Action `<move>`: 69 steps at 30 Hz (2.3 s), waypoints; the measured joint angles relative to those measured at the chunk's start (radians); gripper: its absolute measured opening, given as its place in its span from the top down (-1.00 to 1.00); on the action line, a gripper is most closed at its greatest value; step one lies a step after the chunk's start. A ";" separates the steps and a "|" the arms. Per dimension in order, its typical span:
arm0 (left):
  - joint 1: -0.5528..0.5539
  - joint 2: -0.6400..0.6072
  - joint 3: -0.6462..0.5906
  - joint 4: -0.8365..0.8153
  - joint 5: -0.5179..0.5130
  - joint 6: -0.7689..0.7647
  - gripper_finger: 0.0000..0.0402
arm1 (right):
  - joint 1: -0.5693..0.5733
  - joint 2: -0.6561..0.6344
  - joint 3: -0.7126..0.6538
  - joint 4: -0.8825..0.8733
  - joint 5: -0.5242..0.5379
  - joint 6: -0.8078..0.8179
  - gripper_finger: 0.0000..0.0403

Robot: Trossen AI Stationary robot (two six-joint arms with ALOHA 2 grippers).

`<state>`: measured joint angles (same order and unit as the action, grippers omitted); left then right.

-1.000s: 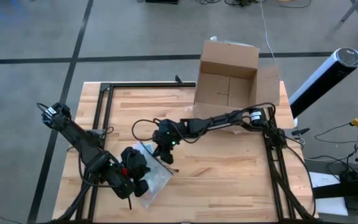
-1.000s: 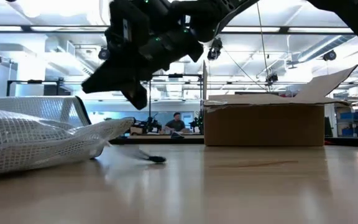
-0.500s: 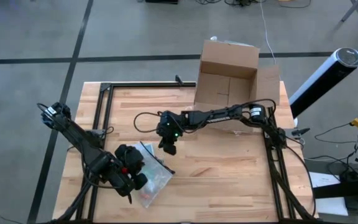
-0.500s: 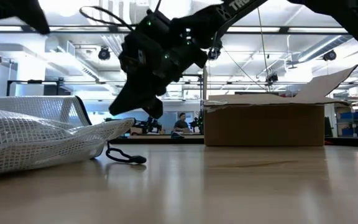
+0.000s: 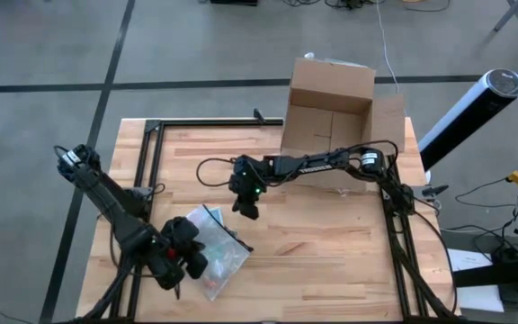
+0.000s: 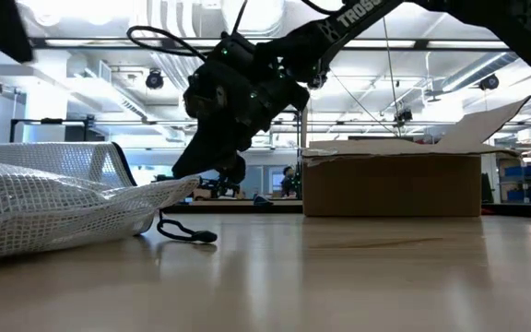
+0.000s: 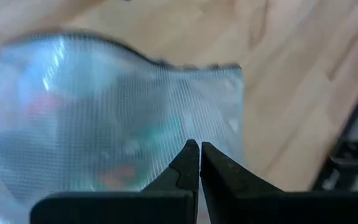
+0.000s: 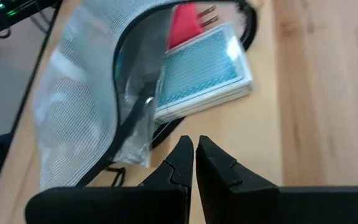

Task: Unpack boxes

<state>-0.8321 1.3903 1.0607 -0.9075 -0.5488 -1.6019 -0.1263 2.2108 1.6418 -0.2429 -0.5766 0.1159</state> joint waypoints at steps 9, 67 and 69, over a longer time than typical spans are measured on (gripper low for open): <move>-0.158 0.017 -0.020 0.024 0.056 -0.207 1.00 | 0.010 0.067 -0.003 0.020 -0.073 0.015 1.00; -0.151 0.014 -0.489 0.172 0.139 -0.286 1.00 | 0.198 0.076 -0.002 0.103 -0.138 0.152 1.00; -0.143 0.009 -0.504 0.197 0.136 -0.270 1.00 | 0.208 0.076 -0.001 0.113 -0.131 0.162 1.00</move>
<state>-0.9749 1.3990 0.5567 -0.7109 -0.4125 -1.8721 0.0813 2.2871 1.6405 -0.1301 -0.7076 0.2781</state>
